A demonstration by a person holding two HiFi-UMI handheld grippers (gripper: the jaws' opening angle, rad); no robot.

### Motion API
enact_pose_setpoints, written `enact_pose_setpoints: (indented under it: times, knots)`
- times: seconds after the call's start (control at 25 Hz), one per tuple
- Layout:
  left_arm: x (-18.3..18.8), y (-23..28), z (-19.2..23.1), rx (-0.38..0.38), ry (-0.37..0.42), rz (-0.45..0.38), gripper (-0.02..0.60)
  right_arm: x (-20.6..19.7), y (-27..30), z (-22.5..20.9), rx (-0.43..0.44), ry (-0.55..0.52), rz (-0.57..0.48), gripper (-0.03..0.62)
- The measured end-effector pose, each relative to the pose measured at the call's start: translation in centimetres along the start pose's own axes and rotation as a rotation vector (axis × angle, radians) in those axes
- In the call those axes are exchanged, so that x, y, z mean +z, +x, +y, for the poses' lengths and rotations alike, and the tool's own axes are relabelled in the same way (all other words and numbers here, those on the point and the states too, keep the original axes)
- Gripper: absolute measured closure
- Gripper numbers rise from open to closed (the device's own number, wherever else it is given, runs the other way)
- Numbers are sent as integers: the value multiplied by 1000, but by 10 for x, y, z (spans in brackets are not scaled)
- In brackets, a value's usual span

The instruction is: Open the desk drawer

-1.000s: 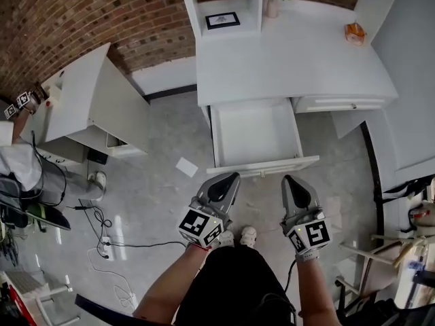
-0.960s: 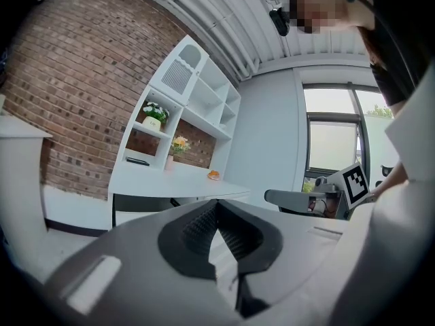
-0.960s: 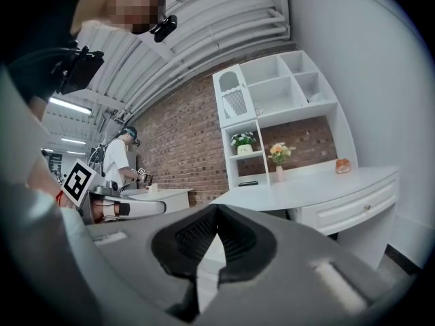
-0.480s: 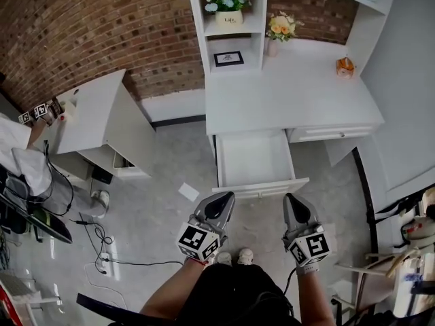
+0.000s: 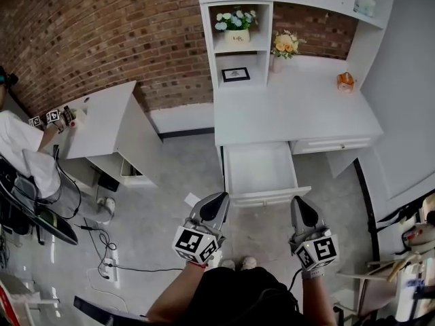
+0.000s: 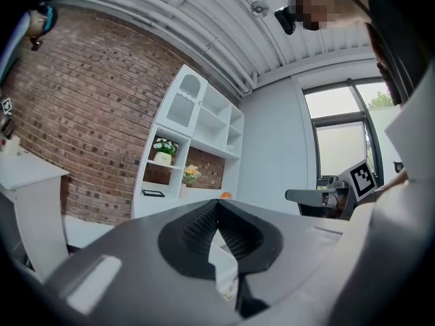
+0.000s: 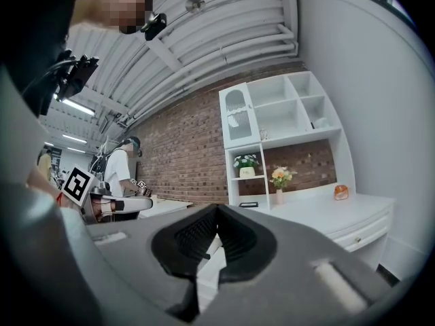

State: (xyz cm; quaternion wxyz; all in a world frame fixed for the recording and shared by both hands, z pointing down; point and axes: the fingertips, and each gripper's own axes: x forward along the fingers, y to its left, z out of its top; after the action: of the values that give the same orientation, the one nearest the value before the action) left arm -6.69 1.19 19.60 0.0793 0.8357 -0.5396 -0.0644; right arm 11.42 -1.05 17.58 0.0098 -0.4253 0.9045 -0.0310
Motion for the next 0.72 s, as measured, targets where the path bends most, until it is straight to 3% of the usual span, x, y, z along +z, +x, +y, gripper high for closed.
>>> enact_pose_setpoints:
  times: [0.36,0.72]
  knots:
    - [32,-11,20,39,44,-18,578,22,3,0,20,-22,3,592]
    - [38,-18,48,90,26,-2,578,30,10,-7,-6,8,-4,592]
